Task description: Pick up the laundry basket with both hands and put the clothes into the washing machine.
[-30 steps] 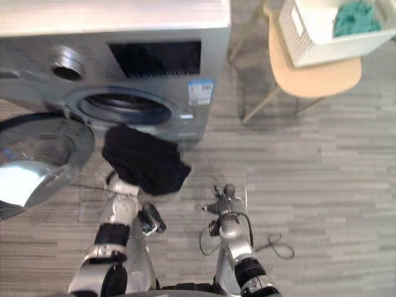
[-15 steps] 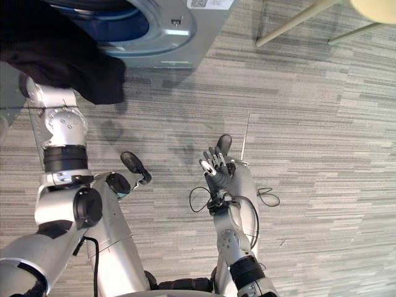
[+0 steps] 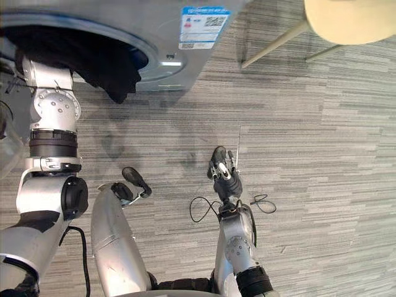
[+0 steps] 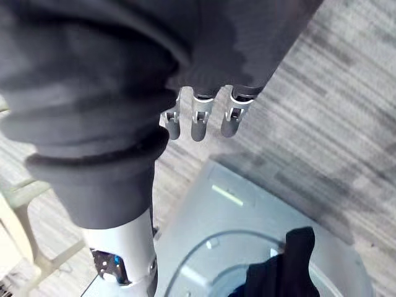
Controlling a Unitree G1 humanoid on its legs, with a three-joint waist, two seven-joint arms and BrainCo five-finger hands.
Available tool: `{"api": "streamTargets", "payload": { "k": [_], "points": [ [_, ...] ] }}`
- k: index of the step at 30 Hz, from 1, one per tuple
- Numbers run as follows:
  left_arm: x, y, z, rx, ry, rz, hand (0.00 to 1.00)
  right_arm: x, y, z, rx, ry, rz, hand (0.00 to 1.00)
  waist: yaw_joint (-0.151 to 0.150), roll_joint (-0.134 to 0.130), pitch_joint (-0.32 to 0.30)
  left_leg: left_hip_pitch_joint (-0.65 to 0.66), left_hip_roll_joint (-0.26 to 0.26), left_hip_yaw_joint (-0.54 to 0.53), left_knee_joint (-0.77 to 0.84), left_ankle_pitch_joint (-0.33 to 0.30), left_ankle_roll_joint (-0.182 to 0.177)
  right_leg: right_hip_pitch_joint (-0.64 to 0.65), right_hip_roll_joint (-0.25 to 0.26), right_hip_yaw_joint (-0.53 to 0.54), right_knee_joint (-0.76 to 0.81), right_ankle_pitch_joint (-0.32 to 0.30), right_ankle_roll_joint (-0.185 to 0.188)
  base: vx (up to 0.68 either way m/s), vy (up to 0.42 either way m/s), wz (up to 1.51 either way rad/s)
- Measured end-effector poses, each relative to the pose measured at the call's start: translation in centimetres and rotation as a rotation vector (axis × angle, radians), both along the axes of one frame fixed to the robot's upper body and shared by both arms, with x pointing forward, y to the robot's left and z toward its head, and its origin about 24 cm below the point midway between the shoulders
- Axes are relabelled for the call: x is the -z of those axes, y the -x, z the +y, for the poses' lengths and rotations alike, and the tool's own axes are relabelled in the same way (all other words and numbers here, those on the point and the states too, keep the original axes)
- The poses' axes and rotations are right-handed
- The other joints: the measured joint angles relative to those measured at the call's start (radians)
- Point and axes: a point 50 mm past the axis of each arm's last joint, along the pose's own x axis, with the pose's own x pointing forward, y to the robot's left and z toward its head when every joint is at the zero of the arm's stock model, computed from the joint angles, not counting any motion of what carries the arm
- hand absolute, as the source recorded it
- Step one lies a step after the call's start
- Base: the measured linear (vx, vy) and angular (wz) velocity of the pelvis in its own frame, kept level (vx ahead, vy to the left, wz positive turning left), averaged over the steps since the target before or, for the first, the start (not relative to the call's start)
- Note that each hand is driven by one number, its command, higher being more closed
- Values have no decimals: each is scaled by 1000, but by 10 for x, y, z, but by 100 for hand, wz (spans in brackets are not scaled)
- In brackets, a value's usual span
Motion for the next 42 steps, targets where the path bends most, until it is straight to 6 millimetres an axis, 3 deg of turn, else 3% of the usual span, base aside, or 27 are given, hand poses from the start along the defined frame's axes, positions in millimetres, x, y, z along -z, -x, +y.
{"api": "streamTargets", "payload": {
  "k": [3, 6, 9, 10, 11, 13, 15, 19, 23, 29, 37, 42],
  "points": [
    [14, -5, -10, 29, -9, 45, 100, -1, 3, 6, -24, -13, 14, 0, -13, -2, 1, 65, -46, 18, -86, 55, 9, 53, -13, -12, -40, -4, 9, 17, -53, 34],
    [23, -11, -4, 14, -10, 97, 100, -19, 6, 23, -105, -18, -67, 0, 1, -17, 2, 53, -45, -87, -48, 79, 25, 61, -3, -27, 51, -71, -16, 34, -153, 12],
    [3, -11, -7, 18, -25, 61, 100, -35, 5, 22, -88, -35, -140, 0, -1, -27, 3, 8, -56, -141, -112, 199, 42, 71, -7, -86, 31, -98, -55, 25, -184, 53],
    [-2, -9, 0, -4, -39, 57, 100, -36, 5, 21, -77, -39, -143, 0, 1, -52, 3, -7, -29, -138, -104, 249, 44, 79, 6, -97, 21, -104, -69, 18, -121, 10],
    [-5, -7, 4, -19, -48, 51, 100, -37, 5, 21, -69, -46, -147, 0, 3, -68, -1, -25, -16, -135, -120, 241, 27, 80, 16, -96, 10, -103, -72, 8, -145, -9],
    [-15, -3, 10, -78, -123, 36, 100, -40, 2, 8, -3, -31, -162, 0, -1, -82, -9, 41, -30, -72, -366, 298, -72, 66, 35, -106, -18, -89, -72, -1, -75, -6],
    [-21, -3, 8, -113, -205, 29, 100, -45, 1, 2, 41, -30, -175, 0, -7, -85, -12, 45, -42, -50, -392, 323, -66, 59, 34, -103, -36, -71, -67, 26, -7, 7],
    [-28, -1, 6, -173, -309, 24, 100, -63, 4, 2, 54, 3, -271, 0, -3, -86, -12, -10, -22, -48, -313, 287, -46, 27, 35, -94, -10, -69, -67, 3, 30, -9],
    [-59, 7, -7, -253, -407, -37, 100, -79, 5, 4, 44, -7, -342, 0, -19, -86, -12, -137, -11, -52, -207, 245, -18, -86, 29, -64, 36, -58, -47, -54, 53, -12],
    [-86, 16, -25, -347, -510, -96, 100, -102, 12, 8, 36, -23, -458, 0, -46, -86, -12, -330, 36, -100, -12, 163, 9, -253, 25, -27, 159, -73, -20, -23, 37, -24],
    [-96, 18, -35, -330, -528, -124, 100, -105, 11, 4, 52, -12, -474, 0, -62, -86, -12, -442, 64, -123, 94, 117, 25, -341, 31, -13, 194, -67, -17, -23, 46, -16],
    [-138, 36, -33, -390, -540, -188, 100, -118, 15, 1, 44, -12, -540, 0, -63, -86, -12, -483, 81, -99, 103, 98, 36, -380, 52, -4, 138, -27, -3, -20, 62, -27]
  ]
}}
